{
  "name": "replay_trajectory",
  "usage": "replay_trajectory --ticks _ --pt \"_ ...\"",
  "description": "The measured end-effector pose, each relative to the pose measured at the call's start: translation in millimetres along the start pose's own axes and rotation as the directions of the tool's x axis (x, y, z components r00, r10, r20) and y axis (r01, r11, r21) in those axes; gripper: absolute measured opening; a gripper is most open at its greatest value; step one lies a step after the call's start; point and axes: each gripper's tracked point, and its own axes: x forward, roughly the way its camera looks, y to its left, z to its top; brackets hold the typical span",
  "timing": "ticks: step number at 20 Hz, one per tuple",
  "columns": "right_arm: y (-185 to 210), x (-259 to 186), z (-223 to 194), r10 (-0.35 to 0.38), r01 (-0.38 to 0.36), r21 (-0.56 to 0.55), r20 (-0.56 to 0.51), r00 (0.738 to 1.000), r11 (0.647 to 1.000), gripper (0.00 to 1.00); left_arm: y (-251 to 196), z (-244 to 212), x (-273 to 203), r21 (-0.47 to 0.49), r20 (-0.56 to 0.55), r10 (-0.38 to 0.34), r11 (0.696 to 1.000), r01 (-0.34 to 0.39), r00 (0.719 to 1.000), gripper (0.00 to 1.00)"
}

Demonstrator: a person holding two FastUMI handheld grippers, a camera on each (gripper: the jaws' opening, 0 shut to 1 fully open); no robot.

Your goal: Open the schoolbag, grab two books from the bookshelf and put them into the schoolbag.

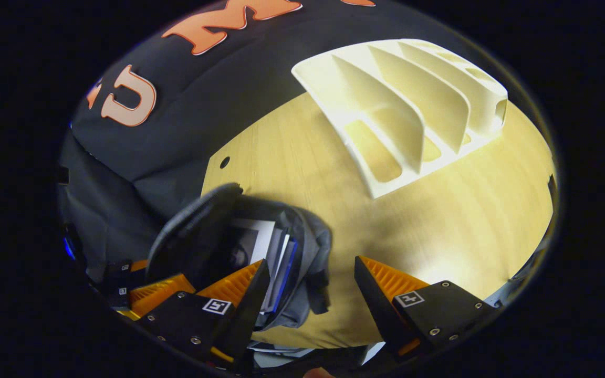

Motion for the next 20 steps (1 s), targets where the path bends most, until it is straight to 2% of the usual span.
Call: replay_trajectory --ticks 2,3,5,7,9,12,15,16,18,20 --pt "-16 -14 22 -0.005 0.007 -0.030 0.040 0.999 1.000 0.97 -16 3 5 -0.014 0.016 0.027 1.000 -0.027 1.000 0.72" --pt "-32 -22 37 -0.016 0.021 -0.072 0.071 0.997 0.997 0.98 -24 10 7 -0.023 0.037 0.044 0.999 -0.043 0.998 0.87" --pt "-54 -37 63 -0.023 0.040 -0.143 0.117 0.993 0.989 0.98 -45 23 8 -0.051 0.084 0.081 0.996 -0.077 0.993 0.99" --pt "-68 -54 90 -0.007 0.043 -0.214 0.168 0.986 0.976 0.98 -63 43 7 -0.077 0.149 0.145 0.988 -0.134 0.978 0.98" --pt "-87 -83 128 0.020 0.056 -0.292 0.252 0.967 0.955 0.98 -92 68 7 -0.130 0.240 0.217 0.973 -0.191 0.946 0.98" --pt "-105 -123 175 0.070 0.088 -0.399 0.366 0.928 0.913 0.98 -135 88 15 -0.172 0.280 0.244 0.964 -0.201 0.928 0.98" --pt "-118 -162 210 0.116 0.110 -0.470 0.426 0.897 0.876 0.98 -171 121 8 -0.196 0.371 0.311 0.947 -0.253 0.875 0.98" --pt "-120 -175 221 0.137 0.108 -0.486 0.442 0.886 0.868 0.98 -185 140 -4 -0.209 0.431 0.335 0.940 -0.269 0.838 0.98" --pt "-121 -191 234 0.159 0.106 -0.490 0.469 0.869 0.865 0.98 -199 173 -20 -0.218 0.519 0.366 0.931 -0.294 0.773 0.97" --pt "-111 -217 245 0.206 0.064 -0.475 0.495 0.844 0.877 0.98 -204 192 -32 -0.221 0.555 0.393 0.919 -0.325 0.733 0.97"
